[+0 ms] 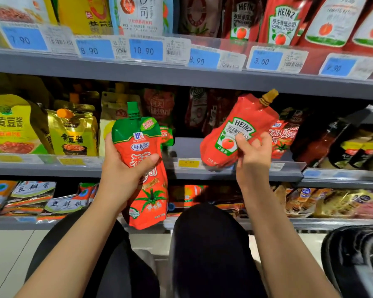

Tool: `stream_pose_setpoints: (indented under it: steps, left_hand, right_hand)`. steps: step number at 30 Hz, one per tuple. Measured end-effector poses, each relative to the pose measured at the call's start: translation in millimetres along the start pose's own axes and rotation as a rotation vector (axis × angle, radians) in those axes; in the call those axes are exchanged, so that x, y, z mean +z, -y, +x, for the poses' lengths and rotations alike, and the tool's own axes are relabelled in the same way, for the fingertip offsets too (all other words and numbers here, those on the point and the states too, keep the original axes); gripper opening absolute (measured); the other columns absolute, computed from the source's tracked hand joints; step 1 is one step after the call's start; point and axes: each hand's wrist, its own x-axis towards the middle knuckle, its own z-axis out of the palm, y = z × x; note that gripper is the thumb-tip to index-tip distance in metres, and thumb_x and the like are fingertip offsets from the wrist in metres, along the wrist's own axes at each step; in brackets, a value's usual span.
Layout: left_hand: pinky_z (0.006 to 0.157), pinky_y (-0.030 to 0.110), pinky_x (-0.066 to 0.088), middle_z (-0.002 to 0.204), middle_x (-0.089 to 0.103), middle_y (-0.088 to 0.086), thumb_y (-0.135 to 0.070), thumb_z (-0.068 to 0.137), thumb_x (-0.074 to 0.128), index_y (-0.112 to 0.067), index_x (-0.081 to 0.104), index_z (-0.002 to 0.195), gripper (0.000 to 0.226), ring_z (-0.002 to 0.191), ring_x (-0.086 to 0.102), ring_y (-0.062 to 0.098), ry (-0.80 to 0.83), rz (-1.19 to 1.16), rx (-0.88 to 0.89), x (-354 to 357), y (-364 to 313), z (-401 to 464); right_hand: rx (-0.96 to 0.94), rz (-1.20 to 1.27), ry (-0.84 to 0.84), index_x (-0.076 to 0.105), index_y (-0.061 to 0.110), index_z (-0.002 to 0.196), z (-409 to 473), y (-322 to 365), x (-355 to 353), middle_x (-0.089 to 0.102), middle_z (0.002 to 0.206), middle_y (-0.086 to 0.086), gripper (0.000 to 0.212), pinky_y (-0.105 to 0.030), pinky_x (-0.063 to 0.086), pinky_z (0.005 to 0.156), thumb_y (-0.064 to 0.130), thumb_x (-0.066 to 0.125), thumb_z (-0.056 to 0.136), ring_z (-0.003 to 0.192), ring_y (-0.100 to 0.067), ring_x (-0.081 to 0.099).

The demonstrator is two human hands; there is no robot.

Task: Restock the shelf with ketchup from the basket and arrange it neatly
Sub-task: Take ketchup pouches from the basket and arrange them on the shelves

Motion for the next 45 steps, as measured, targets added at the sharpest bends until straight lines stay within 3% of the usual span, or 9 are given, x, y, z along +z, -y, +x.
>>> stream_pose_setpoints:
  steps: [8,13,21,24,28,33,37,41,45]
  left_hand:
    - [0.08,0.038,0.057,0.105,0.066,-0.007,-0.005,0.07,0.077,-0.033,0.043,0.115,0.064,0.092,0.069,0.011,-0.003,-0.096,-0.049,27,5,9]
    - [0.072,0.036,0.059,0.102,0.068,-0.004,-0.003,0.06,0.084,-0.031,0.045,0.113,0.071,0.092,0.07,0.017,-0.003,-0.175,-0.104,38,10,15]
    - [0.079,0.038,0.057,0.109,0.066,-0.002,-0.007,0.072,0.077,-0.03,0.042,0.123,0.066,0.096,0.068,0.018,0.006,-0.136,-0.072,51,9,14]
    - [0.082,0.033,0.055,0.105,0.065,-0.011,-0.027,0.074,0.074,-0.039,0.044,0.11,0.048,0.094,0.067,0.009,0.004,-0.082,-0.022,55,8,11]
    - [0.085,0.026,0.051,0.105,0.065,-0.013,-0.032,0.089,0.063,-0.044,0.047,0.108,0.028,0.095,0.065,0.001,0.014,-0.006,0.053,56,6,6]
    - [0.074,0.008,0.046,0.1,0.061,-0.016,-0.03,0.097,0.046,-0.032,0.045,0.118,0.021,0.084,0.061,-0.012,0.05,0.029,0.039,41,-2,-2]
    - [0.082,0.019,0.049,0.104,0.063,-0.014,-0.033,0.095,0.049,-0.037,0.048,0.116,0.021,0.093,0.062,-0.005,0.134,0.049,0.03,21,-5,-5]
    - [0.082,0.028,0.05,0.104,0.061,-0.013,-0.03,0.091,0.062,-0.041,0.051,0.111,0.026,0.101,0.059,0.005,0.131,0.233,0.101,0,0,-4]
    - [0.075,0.02,0.047,0.092,0.063,-0.011,-0.019,0.091,0.062,-0.035,0.06,0.097,0.018,0.084,0.059,0.007,-0.095,0.249,0.102,-17,1,4]
  right_hand:
    - [-0.011,-0.365,0.183,0.049,0.014,0.103,53,-5,-22,0.065,0.099,-0.003,0.032,-0.021,0.053,0.074,-0.012,0.055,0.086,0.086,-0.006,0.066]
    - [0.022,-0.601,0.261,0.049,0.021,0.109,69,-20,-48,0.065,0.103,-0.002,0.031,-0.032,0.053,0.082,-0.002,0.057,0.09,0.095,-0.013,0.065]
    - [-0.329,-0.983,-0.012,0.044,0.011,0.132,22,-13,-29,0.052,0.122,-0.006,0.057,-0.011,0.041,0.086,0.003,0.067,0.08,0.103,-0.009,0.052]
    - [-0.166,-0.765,0.262,0.048,0.027,0.122,-25,4,0,0.053,0.114,-0.006,0.05,-0.013,0.047,0.073,0.008,0.069,0.08,0.083,0.0,0.056]
    - [0.082,-0.843,0.691,0.034,0.046,0.131,-65,2,35,0.06,0.113,0.007,0.085,-0.036,0.055,0.083,0.03,0.083,0.063,0.094,-0.014,0.063]
    - [0.067,-0.775,0.667,0.03,0.042,0.131,-71,-8,52,0.063,0.08,0.002,0.091,-0.046,0.054,0.076,0.007,0.077,0.062,0.074,-0.016,0.065]
    - [0.076,-0.559,0.678,0.033,0.04,0.127,-80,-10,59,0.066,0.077,-0.003,0.082,-0.035,0.055,0.069,-0.009,0.07,0.073,0.069,-0.015,0.064]
    - [0.111,-0.389,0.381,0.033,0.027,0.129,-72,-17,59,0.061,0.073,-0.025,0.076,-0.03,0.052,0.064,-0.015,0.066,0.076,0.066,-0.021,0.06]
    - [0.109,-0.18,0.139,0.042,0.007,0.13,-41,-17,59,0.068,0.08,-0.005,0.062,-0.037,0.054,0.077,-0.017,0.063,0.077,0.077,-0.017,0.065]
